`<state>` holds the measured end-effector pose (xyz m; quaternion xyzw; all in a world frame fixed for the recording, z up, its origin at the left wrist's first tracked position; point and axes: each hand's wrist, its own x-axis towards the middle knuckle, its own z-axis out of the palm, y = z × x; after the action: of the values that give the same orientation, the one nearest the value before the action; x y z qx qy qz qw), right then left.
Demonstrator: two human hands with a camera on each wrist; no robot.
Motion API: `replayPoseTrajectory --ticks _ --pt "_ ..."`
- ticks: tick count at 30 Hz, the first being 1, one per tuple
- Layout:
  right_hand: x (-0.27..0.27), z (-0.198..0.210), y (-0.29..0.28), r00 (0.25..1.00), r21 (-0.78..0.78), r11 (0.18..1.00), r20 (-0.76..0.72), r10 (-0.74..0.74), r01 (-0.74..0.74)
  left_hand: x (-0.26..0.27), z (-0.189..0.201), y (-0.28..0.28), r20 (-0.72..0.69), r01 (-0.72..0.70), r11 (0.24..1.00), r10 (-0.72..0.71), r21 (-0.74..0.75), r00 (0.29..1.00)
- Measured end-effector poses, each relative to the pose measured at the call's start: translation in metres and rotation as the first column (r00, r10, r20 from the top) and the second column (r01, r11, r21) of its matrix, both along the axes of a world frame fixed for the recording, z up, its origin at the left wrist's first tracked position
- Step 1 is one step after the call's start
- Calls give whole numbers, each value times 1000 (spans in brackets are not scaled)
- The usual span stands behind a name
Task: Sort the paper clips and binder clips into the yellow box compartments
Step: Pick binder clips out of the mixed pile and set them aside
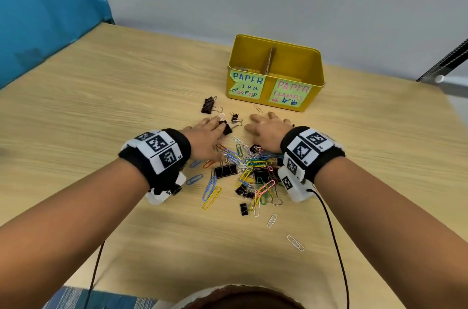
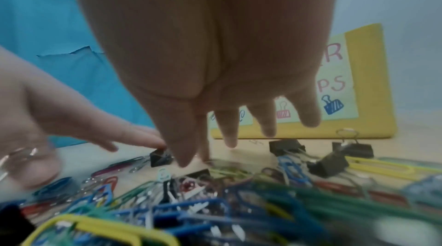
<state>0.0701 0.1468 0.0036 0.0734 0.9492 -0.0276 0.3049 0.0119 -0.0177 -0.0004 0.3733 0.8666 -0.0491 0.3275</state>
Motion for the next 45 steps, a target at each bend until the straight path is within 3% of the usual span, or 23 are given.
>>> replayPoseTrajectory --ticks 4,8,12,14,17,20,24,30,35,39,43,45 --pt "-7 -3 -6 989 -101 993 -129 -79 66 10 2 -9 95 2 1000 -2 -2 995" --pt "-14 1 -18 989 -177 981 -105 -105 85 13 5 -12 83 48 998 -45 -29 996" --pt "-24 5 -17 1000 42 999 -3 -24 24 13 8 -17 97 40 999 -37 -33 995" --pt "-28 5 -17 997 107 994 -75 -21 29 12 10 -19 138 -7 1000 10 -23 990" --pt "-28 3 -28 963 -98 994 -268 20 -48 11 11 -20 141 -48 999 51 -19 989" --pt "-20 3 -35 974 -245 956 -195 115 -162 7 7 -27 113 -33 999 34 -11 993" --pt "-20 5 -25 975 -131 984 -200 93 -120 7 14 -28 69 27 999 -23 -46 997" --pt "-46 14 -22 935 -58 995 -341 -95 80 -5 16 -10 -3 -100 988 101 115 995" --pt "-49 9 -24 963 78 996 -271 -11 33 7 13 -3 47 55 998 -54 -25 997" --pt "-48 4 -20 979 121 991 -189 71 -48 21 13 1 163 131 991 -132 16 978" --pt "-47 -2 -14 981 -40 995 -166 -97 91 2 7 9 -32 -23 970 32 243 999" --pt "-43 -1 -14 974 -120 982 -156 -165 147 -9 2 14 -83 -55 975 74 216 994"
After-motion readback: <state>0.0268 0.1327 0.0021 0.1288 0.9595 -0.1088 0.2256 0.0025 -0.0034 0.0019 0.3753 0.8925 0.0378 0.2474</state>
